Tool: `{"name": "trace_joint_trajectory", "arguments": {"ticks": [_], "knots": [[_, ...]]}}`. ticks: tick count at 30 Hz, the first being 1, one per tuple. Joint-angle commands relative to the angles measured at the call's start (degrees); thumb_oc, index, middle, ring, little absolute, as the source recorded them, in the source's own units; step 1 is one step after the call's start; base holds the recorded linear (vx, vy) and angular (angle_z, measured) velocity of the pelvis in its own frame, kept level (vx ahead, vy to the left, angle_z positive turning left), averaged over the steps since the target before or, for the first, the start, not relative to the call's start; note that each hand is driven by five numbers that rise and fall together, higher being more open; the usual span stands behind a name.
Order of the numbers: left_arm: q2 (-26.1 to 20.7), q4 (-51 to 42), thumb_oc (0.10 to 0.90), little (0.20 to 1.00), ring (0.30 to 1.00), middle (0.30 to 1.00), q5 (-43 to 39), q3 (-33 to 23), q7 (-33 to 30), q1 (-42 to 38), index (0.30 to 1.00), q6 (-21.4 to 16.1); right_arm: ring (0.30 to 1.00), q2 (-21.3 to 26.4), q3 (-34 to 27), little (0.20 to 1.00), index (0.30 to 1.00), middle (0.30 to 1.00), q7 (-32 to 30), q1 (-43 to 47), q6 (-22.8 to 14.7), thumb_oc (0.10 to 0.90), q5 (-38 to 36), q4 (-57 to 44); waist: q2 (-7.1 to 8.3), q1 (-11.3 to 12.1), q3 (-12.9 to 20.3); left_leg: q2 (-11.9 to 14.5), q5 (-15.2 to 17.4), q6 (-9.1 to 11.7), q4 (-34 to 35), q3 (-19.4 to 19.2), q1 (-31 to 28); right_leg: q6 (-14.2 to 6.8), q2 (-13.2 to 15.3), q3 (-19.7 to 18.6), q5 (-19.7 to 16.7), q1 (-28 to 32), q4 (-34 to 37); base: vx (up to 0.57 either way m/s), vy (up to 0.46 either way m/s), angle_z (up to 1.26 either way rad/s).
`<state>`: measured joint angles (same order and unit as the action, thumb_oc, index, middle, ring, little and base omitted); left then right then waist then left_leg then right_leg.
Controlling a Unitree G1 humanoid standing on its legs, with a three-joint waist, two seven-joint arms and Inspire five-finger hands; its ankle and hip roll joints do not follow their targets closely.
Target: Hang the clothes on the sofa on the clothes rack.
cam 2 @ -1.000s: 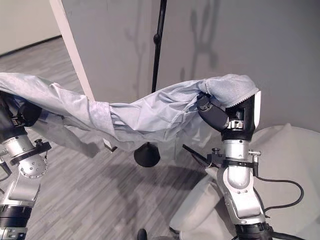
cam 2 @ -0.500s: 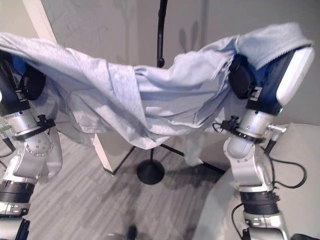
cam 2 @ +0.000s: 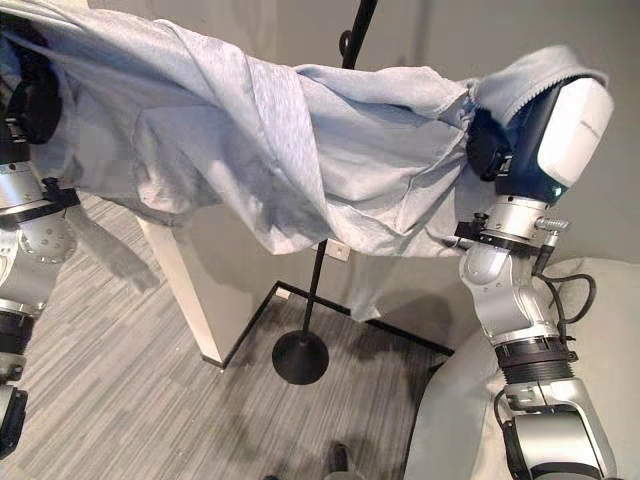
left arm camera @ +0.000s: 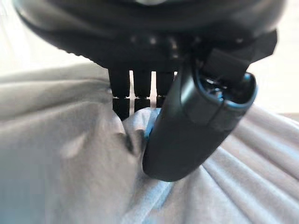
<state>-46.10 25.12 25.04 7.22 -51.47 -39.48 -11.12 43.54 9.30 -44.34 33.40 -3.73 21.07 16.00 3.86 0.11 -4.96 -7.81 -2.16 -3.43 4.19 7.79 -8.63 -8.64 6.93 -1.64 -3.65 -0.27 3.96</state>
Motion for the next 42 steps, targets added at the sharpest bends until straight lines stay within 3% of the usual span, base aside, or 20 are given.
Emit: {"name": "trace_joint_trajectory", "arguments": {"ticks": [1, 2, 3, 4, 5, 8, 13, 15, 16, 17, 20, 21, 23, 26, 32, 37, 39, 40, 42], "knots": [[-3.74, 4.66, 0.400, 0.300, 0.300, 0.300, -3.68, 5.23, -0.62, -10.30, 0.300, 0.21, 0.300, 7.68, 3.30, 0.300, 0.300, 0.300, -1.34, 11.62, -1.31, 0.400, -3.49, 6.31, -0.56, 1.39, 8.56, 12.38, 5.32, 5.74, 0.81, 2.77, -0.05, 0.28, -2.77, 1.77, -2.49, -0.05, 0.88, 0.19, -0.237, 0.15], [-4.11, 7.61, 0.400, 0.300, 0.300, 0.300, -4.19, 8.98, 0.97, -13.28, 0.300, 0.30, 0.300, 8.71, 5.45, 0.300, 0.300, 0.300, -1.17, 14.02, -2.15, 0.400, -4.79, 8.73, -0.74, 0.93, 9.43, 15.11, 5.53, 6.96, 0.81, 2.93, 0.00, 0.62, -4.83, 2.42, -1.03, 0.63, 1.04, 0.19, -0.240, 0.16], [-4.08, 8.03, 0.400, 0.300, 0.300, 0.300, -4.29, 9.34, 0.93, -13.82, 0.300, 0.20, 0.300, 8.77, 5.59, 0.300, 0.300, 0.300, -1.24, 14.34, -2.34, 0.400, -4.94, 9.14, -0.80, 0.87, 9.42, 15.31, 5.59, 7.09, 0.81, 3.06, 0.11, 0.73, -5.00, 2.58, -1.00, 0.58, 1.04, 0.21, -0.302, 0.31], [-4.88, 11.09, 0.400, 0.300, 0.300, 0.300, -4.40, 12.24, 2.21, -16.09, 0.300, 0.67, 0.300, 10.35, 7.64, 0.300, 0.300, 0.300, -1.28, 16.38, -2.91, 0.400, -5.45, 11.18, -1.00, 0.32, 10.09, 17.75, 5.50, 8.16, 0.81, 3.09, 0.22, 0.99, -6.67, 3.06, -0.07, 0.76, 1.04, 0.13, -0.216, 0.35], [-4.94, 11.79, 0.400, 0.300, 0.300, 0.300, -4.38, 13.32, 2.76, -16.98, 0.300, 0.86, 0.300, 10.58, 8.36, 0.300, 0.300, 0.300, -1.20, 17.30, -3.17, 0.400, -5.60, 12.02, -1.18, 0.00, 10.26, 18.49, 5.60, 8.49, 0.81, 3.01, 0.14, 1.30, -7.34, 3.15, 0.14, 0.83, 1.04, 0.13, -0.213, 0.39], [-5.62, 13.71, 0.400, 0.300, 0.300, 0.300, -4.10, 16.06, 3.48, -19.23, 0.300, 0.65, 0.300, 11.07, 10.32, 0.300, 0.300, 0.300, -1.42, 19.55, -3.86, 0.400, -6.25, 14.57, -1.34, -0.20, 10.02, 19.75, 5.37, 9.20, 0.51, 2.27, -0.28, 1.81, -8.11, 3.23, 0.48, 1.29, 1.04, 0.13, -0.125, 0.07], [-5.25, 18.80, 0.400, 0.300, 0.300, 0.300, -3.16, 21.02, 5.96, -22.20, 0.300, 1.20, 0.300, 11.64, 13.02, 0.300, 0.300, 0.300, -1.38, 22.19, -5.34, 0.400, -8.12, 18.05, -0.63, -0.60, 7.89, 20.87, 4.34, 10.42, -9.93, -1.28, 2.59, 2.71, -7.82, 3.54, 0.73, 2.91, 1.04, 0.06, -0.058, 0.02], [-4.77, 22.40, 0.400, 0.300, 0.300, 0.300, -2.68, 24.65, 6.60, -25.35, 0.300, 1.27, 0.300, 11.85, 15.06, 0.300, 0.300, 0.300, -1.53, 24.82, -5.49, 0.400, -8.56, 19.72, -0.37, -0.63, 6.43, 19.33, 4.07, 9.55, -12.88, -2.04, 4.61, 2.71, -6.69, 3.24, 0.76, 3.14, 1.04, 0.03, 0.035, 0.12], [-4.93, 25.70, 0.400, 0.300, 0.300, 0.300, -1.75, 26.89, 7.09, -26.64, 0.300, 2.13, 0.300, 11.68, 15.95, 0.300, 0.300, 0.300, -1.27, 25.65, -5.89, 0.400, -9.17, 20.45, 0.12, -0.45, 5.62, 15.70, 6.04, 8.50, -12.21, -1.25, 7.07, 2.71, -5.78, 2.73, 0.77, 3.19, 1.04, 0.04, 0.048, 0.06], [-5.41, 27.11, 0.400, 0.300, 0.300, 0.300, -1.19, 28.08, 7.61, -27.09, 0.300, 2.57, 0.300, 11.71, 16.38, 0.300, 0.300, 0.300, -1.18, 26.07, -6.07, 0.400, -9.32, 20.92, 0.06, -0.34, 5.47, 13.79, 6.16, 7.99, -10.80, -0.74, 8.16, 2.62, -5.61, 2.62, 0.75, 3.09, 1.04, 0.06, 0.071, 0.10], [-5.96, 32.19, 0.400, 0.300, 0.300, 0.300, -1.58, 29.74, 9.29, -26.62, 0.300, 2.62, 0.300, 10.25, 18.77, 0.300, 0.300, 0.300, -1.09, 27.29, -6.45, 0.400, -9.48, 24.24, -0.85, 1.23, 4.36, 6.49, 1.54, 6.31, -4.17, 3.43, 12.06, 2.96, -6.77, 1.25, 1.09, 3.39, 1.04, 0.05, 0.065, -0.04], [-5.98, 32.20, 0.400, 0.300, 0.300, 0.300, -1.59, 29.71, 9.28, -26.60, 0.300, 2.61, 0.300, 10.23, 18.85, 0.300, 0.300, 0.300, -1.11, 27.38, -6.48, 0.400, -9.49, 24.30, -0.86, 1.19, 4.34, 6.48, 1.47, 6.30, -4.06, 3.45, 11.99, 2.96, -6.75, 1.27, 1.12, 3.42, 1.04, 0.05, 0.018, -0.51], [-5.94, 34.97, 0.400, 0.300, 0.300, 0.300, -2.77, 30.29, 11.11, -25.50, 0.300, 1.81, 0.300, 8.96, 21.33, 0.300, 0.300, 0.300, 0.30, 28.57, -6.04, 0.400, -10.34, 28.64, -2.01, 2.35, 3.27, 3.24, -0.95, 6.46, -2.87, 6.63, 14.96, 3.41, -8.55, -1.37, 1.96, 4.71, 1.04, 0.09, 0.049, -0.44], [-3.37, 36.58, 0.400, 0.300, 0.300, 0.300, -3.85, 29.68, 12.51, -22.78, 0.300, 0.99, 0.300, 6.93, 23.12, 0.300, 0.300, 0.300, 3.09, 26.88, -5.54, 0.400, -10.94, 33.32, -2.38, 2.01, 4.23, 4.45, -2.93, 5.46, 0.19, 6.57, 11.36, 3.69, -8.71, -1.46, 2.49, 5.11, 1.04, 0.12, 0.095, -0.59], [2.32, 38.11, 0.400, 0.300, 0.300, 0.300, -10.10, 24.30, 16.21, -14.33, 0.300, -1.32, 0.300, 2.76, 26.60, 0.300, 0.300, 0.300, 8.57, 22.76, -3.42, 0.400, -8.63, 37.99, -1.90, 1.57, 6.19, 4.70, -2.15, 5.27, 0.81, 5.21, 9.65, 3.53, -7.73, -1.98, 3.22, 4.95, 1.04, 0.10, 0.077, -0.20], [6.83, 36.15, 0.400, 0.300, 0.300, 0.300, -13.94, 18.84, 17.84, -4.98, 0.300, -2.83, 0.300, -0.93, 23.98, 0.300, 0.300, 0.300, 10.59, 15.74, -2.89, 0.400, -7.25, 32.45, -1.85, 0.92, 6.47, 4.72, -1.18, 4.70, 0.81, 4.09, 9.34, 3.32, -7.33, -2.96, 3.18, 4.52, 1.04, 0.03, 0.053, -0.08], [10.48, 28.88, 0.400, 0.300, 0.300, 0.300, -18.80, 13.33, 16.77, 0.04, 0.300, -3.70, 0.300, -3.14, 19.94, 0.300, 0.300, 0.300, 10.75, 9.73, -2.76, 0.400, -7.09, 24.61, -1.81, 0.84, 6.21, 4.55, -0.86, 4.22, 0.81, 4.03, 9.47, 3.26, -7.25, -3.56, 3.19, 4.04, 1.04, 0.01, 0.061, -0.03], [10.45, 28.56, 0.400, 0.300, 0.300, 0.300, -18.79, 13.26, 16.80, 0.36, 0.300, -3.54, 0.300, -3.09, 19.84, 0.300, 0.300, 0.300, 10.81, 9.43, -2.61, 0.400, -7.03, 24.30, -1.82, 0.85, 6.32, 4.55, -0.82, 4.20, 0.81, 4.02, 9.43, 3.26, -7.25, -3.57, 3.21, 4.08, 1.04, 0.01, 0.040, -0.06], [14.86, 18.06, 0.558, 0.538, 0.538, 0.538, -24.81, 7.16, 15.77, 6.48, 0.538, -5.10, 0.300, -6.05, 14.32, 0.300, 0.300, 0.300, 11.65, 1.92, -3.55, 0.400, -9.07, 13.40, -1.49, 0.85, 5.99, 4.46, -0.43, 3.80, 0.81, 4.06, 9.37, 3.38, -7.17, -3.89, 3.34, 3.94, 1.04, 0.01, 0.021, -0.07]]}}
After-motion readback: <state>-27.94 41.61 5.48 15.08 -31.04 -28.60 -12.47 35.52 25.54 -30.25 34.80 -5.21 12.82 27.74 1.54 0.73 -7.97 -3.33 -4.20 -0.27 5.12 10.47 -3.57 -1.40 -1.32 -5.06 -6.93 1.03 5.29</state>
